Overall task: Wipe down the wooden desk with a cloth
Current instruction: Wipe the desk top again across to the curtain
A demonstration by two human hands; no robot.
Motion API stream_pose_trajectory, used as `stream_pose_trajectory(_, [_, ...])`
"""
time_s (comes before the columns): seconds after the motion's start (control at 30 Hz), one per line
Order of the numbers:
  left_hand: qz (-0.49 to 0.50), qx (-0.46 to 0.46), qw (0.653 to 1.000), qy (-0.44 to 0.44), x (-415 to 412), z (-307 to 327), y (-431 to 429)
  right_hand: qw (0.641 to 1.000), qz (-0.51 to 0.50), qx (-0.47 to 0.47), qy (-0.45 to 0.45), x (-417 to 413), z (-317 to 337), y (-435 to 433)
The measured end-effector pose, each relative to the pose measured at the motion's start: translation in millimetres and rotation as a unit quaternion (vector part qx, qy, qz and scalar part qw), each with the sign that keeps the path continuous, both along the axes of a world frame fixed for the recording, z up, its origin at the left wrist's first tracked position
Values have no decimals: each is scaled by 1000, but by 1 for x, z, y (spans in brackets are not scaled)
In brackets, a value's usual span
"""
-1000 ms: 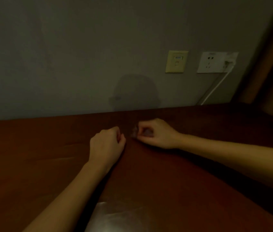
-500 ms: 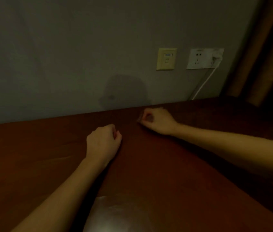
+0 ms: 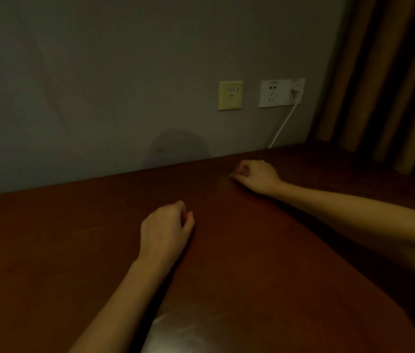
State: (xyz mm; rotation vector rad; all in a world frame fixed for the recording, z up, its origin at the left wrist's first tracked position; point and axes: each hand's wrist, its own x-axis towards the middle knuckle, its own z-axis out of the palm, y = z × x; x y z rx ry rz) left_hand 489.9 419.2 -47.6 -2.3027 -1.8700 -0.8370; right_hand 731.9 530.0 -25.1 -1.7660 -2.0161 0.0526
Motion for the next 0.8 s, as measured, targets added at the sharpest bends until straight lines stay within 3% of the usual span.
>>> stream_pose_trajectory(0.1, [13, -1, 1000, -16, -4, -2, -1, 984, 175, -28, 28, -28, 0, -82])
stream_pose_trajectory(0.17, [5, -2, 1000, -10, -3, -3, -1, 962, 263, -64, 27, -5, 0, -132])
stream_pose_trajectory(0.2, [3, 5, 1000, -4, -4, -3, 0, 962, 258, -82, 42, 14, 1, -141])
stream_pose_trajectory(0.3, [-5, 19, 1000, 6, -1, -3, -1, 988, 104, -51, 98, 73, 4, -115])
stream_pose_trajectory(0.43, [-17, 12, 1000, 13, -1, 0, -2, 995, -94, -24, 0, 65, 0, -54])
stream_pose_trajectory(0.5, [-22, 7, 1000, 6, -1, -1, -4, 997, -81, -2, -15, 33, -6, -50])
stream_pose_trajectory(0.6, [-26, 4, 1000, 5, -3, -2, -6, 995, 97, -8, 11, -10, -10, -112])
stream_pose_trajectory(0.7, [-31, 5, 1000, 2, -3, -2, -7, 963, 261, -60, 40, 3, -4, -197])
stream_pose_trajectory(0.8, [-32, 6, 999, 1, -2, -1, -8, 987, 134, -52, 65, 67, -2, -183])
